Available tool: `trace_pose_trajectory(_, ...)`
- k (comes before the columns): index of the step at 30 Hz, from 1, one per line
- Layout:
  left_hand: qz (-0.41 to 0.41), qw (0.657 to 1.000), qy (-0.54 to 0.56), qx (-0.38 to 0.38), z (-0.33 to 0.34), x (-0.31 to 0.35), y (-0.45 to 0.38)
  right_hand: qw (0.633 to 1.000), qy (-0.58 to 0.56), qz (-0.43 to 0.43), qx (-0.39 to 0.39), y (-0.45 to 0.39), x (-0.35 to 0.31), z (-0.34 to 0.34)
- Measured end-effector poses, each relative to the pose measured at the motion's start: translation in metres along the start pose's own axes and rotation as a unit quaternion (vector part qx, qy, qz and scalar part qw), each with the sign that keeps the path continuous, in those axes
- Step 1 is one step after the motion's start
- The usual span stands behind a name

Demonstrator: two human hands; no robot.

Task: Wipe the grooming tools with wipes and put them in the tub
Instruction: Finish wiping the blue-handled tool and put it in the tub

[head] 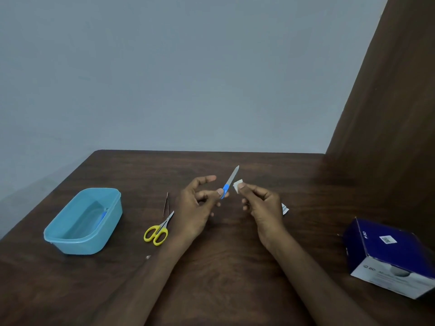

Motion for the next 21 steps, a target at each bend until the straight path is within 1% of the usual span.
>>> trace_pose_trajectory(3, 0.001, 1.0, -0.001, 0.006, -0.001, 0.0, -0.001, 0.999, -0.02, 0.004, 0.024, -0.003, 0.002, -0.005)
trace_pose_trajectory(5, 0.001, 1.0, -0.012, 0.007, -0.001, 0.0, -0.001, 1.0, 0.001, 0.009, 0.004, -0.001, 0.003, -0.002)
trace_pose_trajectory(8, 0.001, 0.999, -0.039, 0.003, -0.002, -0.002, -0.001, 0.998, 0.048, 0.003, -0.047, 0.004, 0.004, 0.004)
trace_pose_trajectory(13, 0.01, 0.998, -0.065, 0.003, -0.002, -0.005, -0.001, 0.995, 0.069, -0.002, -0.072, 0.006, 0.002, 0.004)
trace_pose_trajectory(15, 0.021, 0.995, -0.096, -0.014, -0.001, -0.003, 0.002, 0.993, 0.08, -0.002, -0.083, 0.008, 0.001, 0.005)
trace_pose_trajectory(18, 0.038, 0.988, -0.138, -0.063, 0.0, -0.006, 0.002, 0.991, 0.095, -0.004, -0.097, 0.007, 0.0, 0.007)
trace_pose_trajectory(20, 0.042, 0.983, -0.148, -0.097, 0.002, -0.007, 0.002, 0.991, 0.099, -0.016, -0.094, 0.005, 0.0, 0.007)
trace_pose_trajectory(21, 0.043, 0.984, -0.142, -0.099, 0.003, -0.007, 0.002, 0.991, 0.099, -0.023, -0.089, 0.004, 0.0, 0.006)
Point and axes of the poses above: each hand's wrist, its own y-axis away from the middle knuckle, its own z-axis out of the palm, x = y × z, the point moved 3 cm from there along -y, towards the middle knuckle, and after that the axes turned 13 degrees about -y, right-handed, at the moved point
